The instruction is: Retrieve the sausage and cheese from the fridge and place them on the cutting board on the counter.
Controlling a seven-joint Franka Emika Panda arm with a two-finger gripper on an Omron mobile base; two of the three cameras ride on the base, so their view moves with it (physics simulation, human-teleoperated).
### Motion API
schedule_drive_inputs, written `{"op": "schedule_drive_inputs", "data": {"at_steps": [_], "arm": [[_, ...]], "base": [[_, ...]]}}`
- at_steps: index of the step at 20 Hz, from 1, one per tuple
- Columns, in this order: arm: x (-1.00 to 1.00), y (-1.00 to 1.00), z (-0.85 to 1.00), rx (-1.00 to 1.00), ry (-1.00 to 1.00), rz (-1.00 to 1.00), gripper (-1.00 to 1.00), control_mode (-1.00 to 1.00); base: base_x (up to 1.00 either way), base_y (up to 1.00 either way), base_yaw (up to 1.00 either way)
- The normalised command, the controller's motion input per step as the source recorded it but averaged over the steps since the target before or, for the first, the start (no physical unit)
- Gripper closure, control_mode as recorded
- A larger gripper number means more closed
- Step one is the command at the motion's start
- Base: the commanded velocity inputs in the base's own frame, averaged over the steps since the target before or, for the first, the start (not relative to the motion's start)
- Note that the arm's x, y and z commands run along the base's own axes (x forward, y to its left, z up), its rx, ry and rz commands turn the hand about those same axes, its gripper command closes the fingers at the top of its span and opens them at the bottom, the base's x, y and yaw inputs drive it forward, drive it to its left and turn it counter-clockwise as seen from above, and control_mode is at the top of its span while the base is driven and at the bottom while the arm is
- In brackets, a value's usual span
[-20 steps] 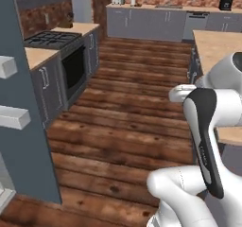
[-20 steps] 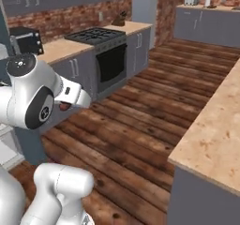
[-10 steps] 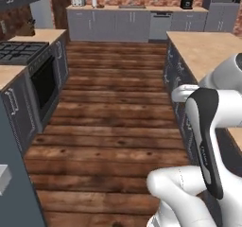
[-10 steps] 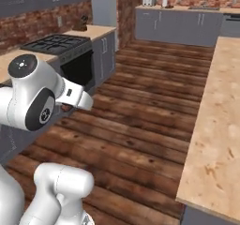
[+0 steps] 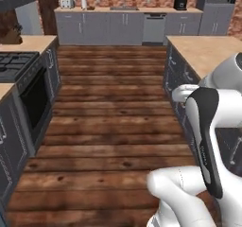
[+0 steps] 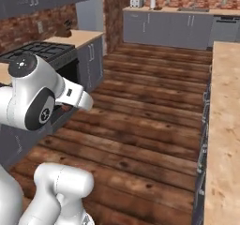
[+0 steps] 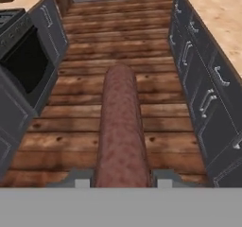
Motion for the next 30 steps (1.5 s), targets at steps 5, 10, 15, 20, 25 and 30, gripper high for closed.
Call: {"op": "schedule_drive_inputs", "data": {"at_steps": [5, 10, 15, 20, 25, 30], "arm": [[0.00, 0.00, 0.00, 0.00, 0.00, 0.00, 1.00, 1.00], [0.00, 0.00, 0.00, 0.00, 0.00, 0.00, 1.00, 1.00], [0.00, 0.00, 0.00, 0.00, 0.00, 0.00, 1.00, 1.00], [0.00, 0.00, 0.00, 0.00, 0.00, 0.00, 1.00, 1.00], [0.00, 0.00, 0.00, 0.00, 0.00, 0.00, 1.00, 1.00], [0.00, 0.00, 0.00, 0.00, 0.00, 0.00, 1.00, 1.00]], "base": [[1.00, 0.02, -0.06], [1.00, 0.00, 0.00], [1.00, 0.00, 0.00], [1.00, -0.09, 0.00], [1.00, -0.17, 0.00], [1.00, -0.21, 0.00]]}}
